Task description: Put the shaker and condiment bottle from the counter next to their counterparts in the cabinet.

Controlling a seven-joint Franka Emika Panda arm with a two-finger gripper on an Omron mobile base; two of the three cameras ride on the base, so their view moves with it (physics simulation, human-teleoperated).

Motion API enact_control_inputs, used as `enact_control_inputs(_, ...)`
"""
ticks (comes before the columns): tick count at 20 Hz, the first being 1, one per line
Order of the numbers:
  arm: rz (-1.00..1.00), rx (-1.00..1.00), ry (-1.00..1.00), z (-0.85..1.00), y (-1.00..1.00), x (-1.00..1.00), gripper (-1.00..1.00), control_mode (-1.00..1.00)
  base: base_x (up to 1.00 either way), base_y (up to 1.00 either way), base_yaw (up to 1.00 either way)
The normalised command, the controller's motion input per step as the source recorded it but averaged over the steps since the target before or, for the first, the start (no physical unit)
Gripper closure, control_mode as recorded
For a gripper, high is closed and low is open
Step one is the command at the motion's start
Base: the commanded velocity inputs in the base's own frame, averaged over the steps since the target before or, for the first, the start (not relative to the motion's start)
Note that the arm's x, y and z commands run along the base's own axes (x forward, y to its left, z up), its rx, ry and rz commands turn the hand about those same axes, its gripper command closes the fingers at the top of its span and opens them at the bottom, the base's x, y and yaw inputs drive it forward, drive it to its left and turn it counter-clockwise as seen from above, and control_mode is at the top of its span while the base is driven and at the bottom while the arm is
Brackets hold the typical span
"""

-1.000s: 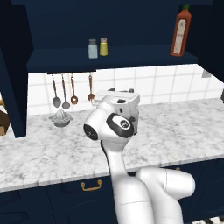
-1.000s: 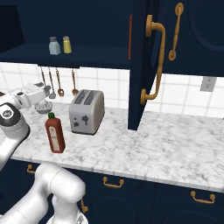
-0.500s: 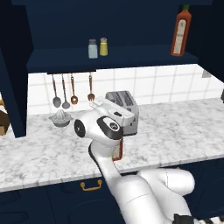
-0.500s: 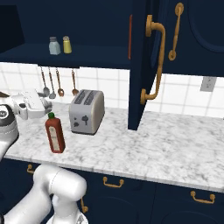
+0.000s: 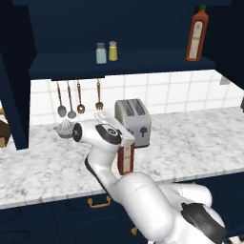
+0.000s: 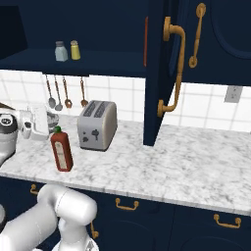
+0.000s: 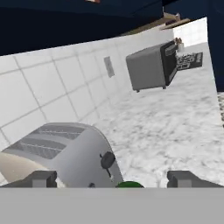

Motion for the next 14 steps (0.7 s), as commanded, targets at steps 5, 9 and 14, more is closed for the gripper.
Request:
enact_control_inputs(5, -0.18, 0.28, 0.01, -0.65, 0.38, 0.24, -1.0, -1.0, 0.0, 0.0, 0.0)
enact_control_inputs(9, 0.0, 0.0, 0.0, -0.22, 0.34, 0.0, -1.0, -1.0, 0.0, 0.0, 0.0)
enact_control_inputs(14, -0.04, 0.0, -0.02, -0.19, 0.17, -0.19, -1.0, -1.0, 0.0, 0.0, 0.0)
